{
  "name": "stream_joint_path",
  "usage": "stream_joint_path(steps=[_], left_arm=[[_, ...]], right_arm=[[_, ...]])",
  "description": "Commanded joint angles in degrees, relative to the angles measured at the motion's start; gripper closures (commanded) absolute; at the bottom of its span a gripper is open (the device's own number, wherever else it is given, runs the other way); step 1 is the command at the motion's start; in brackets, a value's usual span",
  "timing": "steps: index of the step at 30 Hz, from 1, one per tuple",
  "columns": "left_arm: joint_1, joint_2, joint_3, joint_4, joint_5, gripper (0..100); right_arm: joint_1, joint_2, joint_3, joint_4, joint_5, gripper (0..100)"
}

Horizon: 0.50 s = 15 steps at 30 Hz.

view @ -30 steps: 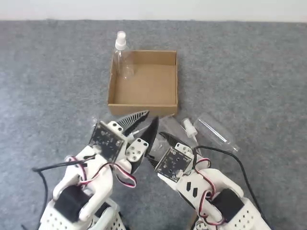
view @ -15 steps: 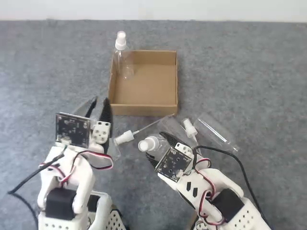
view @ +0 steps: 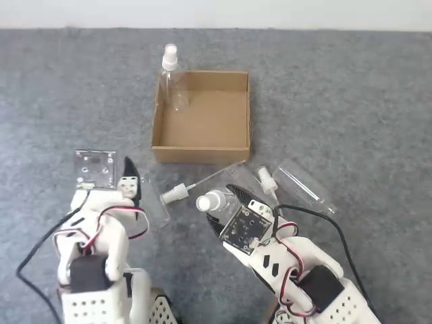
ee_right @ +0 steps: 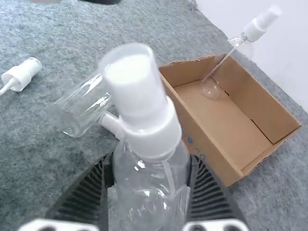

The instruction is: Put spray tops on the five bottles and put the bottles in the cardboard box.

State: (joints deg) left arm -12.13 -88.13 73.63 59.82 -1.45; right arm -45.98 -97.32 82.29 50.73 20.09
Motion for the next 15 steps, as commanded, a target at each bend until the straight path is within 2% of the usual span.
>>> stream_joint_path(steps=[1,8,15], left_arm=[[-4.2,-0.9,2.7,-5.0,1.2,92],[-11.5,-0.9,5.8,-8.7,7.1,92],[-12.3,-0.9,7.1,-9.1,7.2,92]], right_arm=[[0.7,-1.5,-0.5,-0.3,0.3,99.2],[0.7,-1.5,-0.9,-0.3,0.3,99.2],[0.7,-1.4,-4.7,-0.1,-0.4,99.2]])
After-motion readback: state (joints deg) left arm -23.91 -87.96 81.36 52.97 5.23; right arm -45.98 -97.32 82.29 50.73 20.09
